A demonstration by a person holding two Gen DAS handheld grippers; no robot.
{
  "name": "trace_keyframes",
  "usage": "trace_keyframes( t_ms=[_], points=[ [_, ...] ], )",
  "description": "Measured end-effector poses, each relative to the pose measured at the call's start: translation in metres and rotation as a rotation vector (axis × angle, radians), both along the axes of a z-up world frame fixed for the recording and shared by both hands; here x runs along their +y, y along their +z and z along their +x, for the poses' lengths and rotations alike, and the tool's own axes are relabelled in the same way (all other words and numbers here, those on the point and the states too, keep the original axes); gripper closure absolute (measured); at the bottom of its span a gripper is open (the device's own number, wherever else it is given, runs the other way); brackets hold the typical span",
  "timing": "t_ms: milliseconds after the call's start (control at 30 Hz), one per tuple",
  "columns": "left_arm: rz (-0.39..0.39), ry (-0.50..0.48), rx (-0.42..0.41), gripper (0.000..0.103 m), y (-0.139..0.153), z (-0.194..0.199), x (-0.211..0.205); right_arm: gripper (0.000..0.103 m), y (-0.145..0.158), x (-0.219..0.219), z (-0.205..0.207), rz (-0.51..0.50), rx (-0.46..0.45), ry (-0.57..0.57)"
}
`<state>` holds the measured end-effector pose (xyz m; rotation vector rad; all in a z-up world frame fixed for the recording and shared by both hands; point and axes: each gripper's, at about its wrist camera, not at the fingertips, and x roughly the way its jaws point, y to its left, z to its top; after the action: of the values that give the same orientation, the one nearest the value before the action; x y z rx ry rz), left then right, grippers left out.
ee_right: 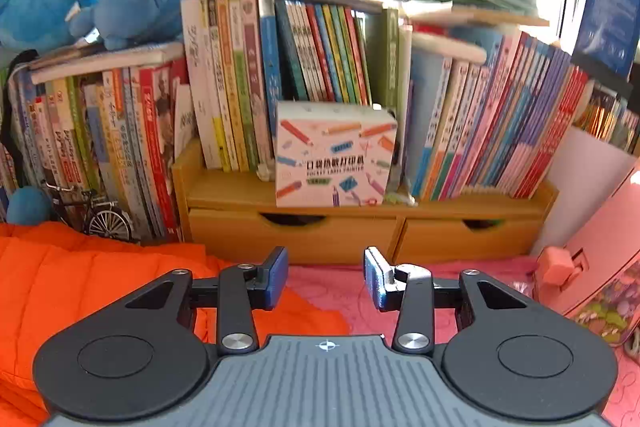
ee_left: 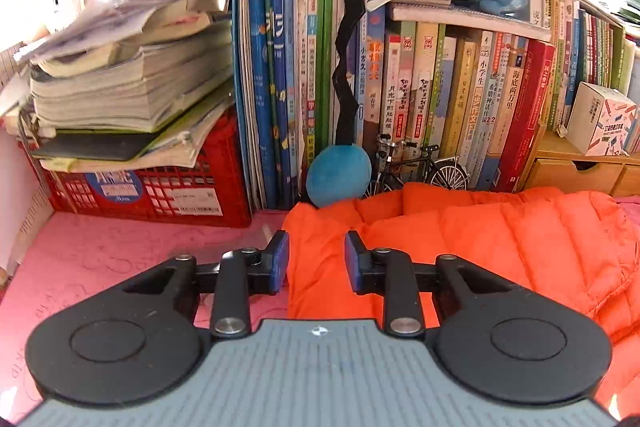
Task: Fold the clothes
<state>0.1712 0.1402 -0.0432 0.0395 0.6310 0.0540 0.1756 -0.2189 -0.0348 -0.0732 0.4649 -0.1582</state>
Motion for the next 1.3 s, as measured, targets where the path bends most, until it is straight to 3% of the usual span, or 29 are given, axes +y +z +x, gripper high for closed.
trace_keyframes(
  t_ms=[33, 100, 167, 267, 300, 333, 400, 567, 733, 967, 1067, 1200, 1267, 1300],
  points=[
    [0.024, -0.001, -0.039, 0.072, 0.002, -0.009, -0.008, 0.040, 0.003, 0.010, -0.011, 0.000, -0.053, 0.034],
    [0.054, -0.012, -0.083, 0.065, 0.001, -0.017, -0.023, 0.040, 0.005, 0.033, -0.021, 0.007, -0.083, 0.121],
    [0.114, -0.064, -0.080, 0.057, -0.007, -0.014, -0.046, 0.040, -0.002, 0.061, -0.017, -0.011, -0.056, 0.208],
    [0.153, -0.099, -0.016, 0.057, -0.028, -0.007, -0.062, 0.043, -0.021, 0.087, -0.001, 0.001, 0.034, 0.246],
    [0.155, -0.103, 0.010, 0.057, -0.036, -0.004, -0.064, 0.054, -0.030, 0.091, 0.004, 0.018, 0.074, 0.233],
    [0.158, -0.107, 0.035, 0.057, -0.043, -0.001, -0.067, 0.073, -0.039, 0.093, 0.008, 0.031, 0.117, 0.213],
    [0.150, -0.095, 0.071, 0.055, -0.059, 0.003, -0.063, 0.080, -0.057, 0.092, 0.011, 0.037, 0.177, 0.169],
    [0.153, -0.090, 0.135, 0.054, -0.094, 0.006, -0.055, 0.081, -0.096, 0.093, -0.001, -0.123, 0.213, 0.142],
    [0.161, -0.120, 0.120, 0.054, -0.112, 0.001, -0.051, 0.081, -0.125, 0.093, -0.017, -0.239, 0.193, 0.191],
    [0.158, -0.099, 0.019, 0.054, -0.123, -0.008, -0.053, 0.080, -0.139, 0.093, -0.011, -0.246, 0.170, 0.186],
    [0.168, -0.086, 0.059, 0.054, -0.114, -0.006, -0.055, 0.080, -0.135, 0.089, -0.011, -0.214, 0.170, 0.186],
    [0.181, -0.022, 0.174, 0.045, -0.086, -0.015, -0.056, 0.073, -0.110, 0.084, -0.024, -0.112, 0.216, 0.159],
    [0.154, -0.016, 0.231, 0.038, -0.071, -0.031, -0.055, 0.051, -0.095, 0.082, -0.040, -0.039, 0.222, 0.164],
    [0.135, -0.018, 0.266, 0.037, -0.064, -0.040, -0.056, 0.034, -0.088, 0.081, -0.049, -0.002, 0.225, 0.174]
  ],
)
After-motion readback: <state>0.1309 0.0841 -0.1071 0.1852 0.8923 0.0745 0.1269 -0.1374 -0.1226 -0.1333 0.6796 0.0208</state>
